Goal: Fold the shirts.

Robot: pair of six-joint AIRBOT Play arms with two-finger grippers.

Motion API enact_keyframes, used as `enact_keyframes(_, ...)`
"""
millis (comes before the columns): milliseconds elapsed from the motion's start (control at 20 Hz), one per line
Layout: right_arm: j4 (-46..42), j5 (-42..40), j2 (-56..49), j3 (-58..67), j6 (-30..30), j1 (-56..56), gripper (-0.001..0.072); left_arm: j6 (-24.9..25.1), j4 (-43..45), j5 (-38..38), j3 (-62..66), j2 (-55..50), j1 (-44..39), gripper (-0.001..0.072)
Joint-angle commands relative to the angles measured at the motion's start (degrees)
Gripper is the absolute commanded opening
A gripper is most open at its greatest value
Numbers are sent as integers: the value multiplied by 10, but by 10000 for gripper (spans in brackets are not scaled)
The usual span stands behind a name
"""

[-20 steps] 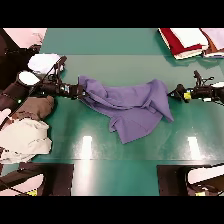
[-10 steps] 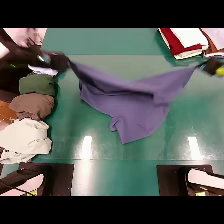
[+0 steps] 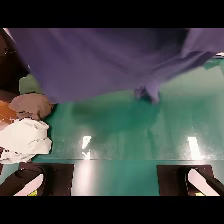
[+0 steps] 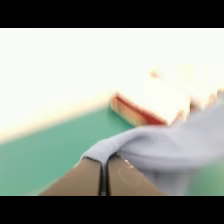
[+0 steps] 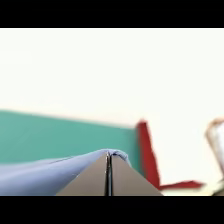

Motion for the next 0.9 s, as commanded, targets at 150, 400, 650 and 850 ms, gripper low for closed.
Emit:
enact_keyframes(150,-117,15,46,114,72,0,11,-42,-56,19,28,66,0,24)
enact_keyframes(400,-111,77,-31,111,92,0,11,-91,50,-56,-95,35,0,24)
enact_keyframes(650,-117,163,-179,4,103,53,11,-100,92,-80,-236,-99,0,25)
enact_keyframes(850,-118,175,-313,-54,103,92,11,-90,93,-64,-276,-250,0,25)
